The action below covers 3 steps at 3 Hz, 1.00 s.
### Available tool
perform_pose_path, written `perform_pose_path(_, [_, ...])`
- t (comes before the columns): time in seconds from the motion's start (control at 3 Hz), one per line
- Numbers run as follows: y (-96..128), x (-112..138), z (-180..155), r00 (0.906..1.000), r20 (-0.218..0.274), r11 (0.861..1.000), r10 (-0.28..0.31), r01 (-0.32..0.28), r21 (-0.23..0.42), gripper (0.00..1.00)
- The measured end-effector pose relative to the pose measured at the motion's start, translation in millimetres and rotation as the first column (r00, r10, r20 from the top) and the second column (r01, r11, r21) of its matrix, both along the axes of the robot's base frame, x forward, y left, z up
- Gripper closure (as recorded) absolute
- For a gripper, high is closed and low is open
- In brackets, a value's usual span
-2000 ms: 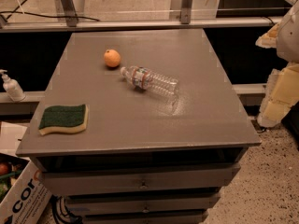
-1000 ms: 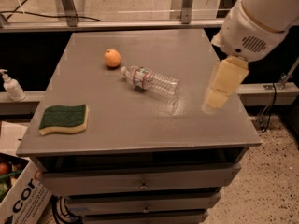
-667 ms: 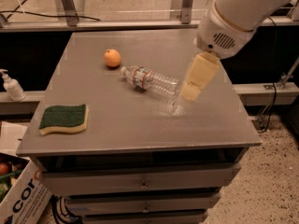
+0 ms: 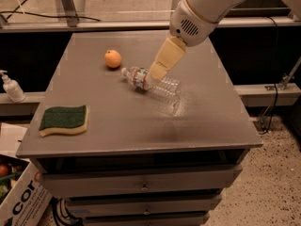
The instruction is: Place water bottle upright
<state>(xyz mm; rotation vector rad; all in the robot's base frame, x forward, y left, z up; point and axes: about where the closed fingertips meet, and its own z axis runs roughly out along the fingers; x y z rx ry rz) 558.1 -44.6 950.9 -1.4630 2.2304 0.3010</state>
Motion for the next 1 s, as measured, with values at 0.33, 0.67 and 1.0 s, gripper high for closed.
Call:
perform_pose_path(0.33, [0, 0, 0, 1.0, 0.0, 1.0, 0.0, 0.0, 0.0, 0.0])
perform_pose_path(0.67, [1, 6, -1, 0.9999, -0.01, 0.999, -0.009, 0.009, 0.041, 0.0])
perform_pose_path(1.0, [16, 20, -11, 0.999, -0.017, 0.996, -0.042, 0.043, 0.081, 0.0])
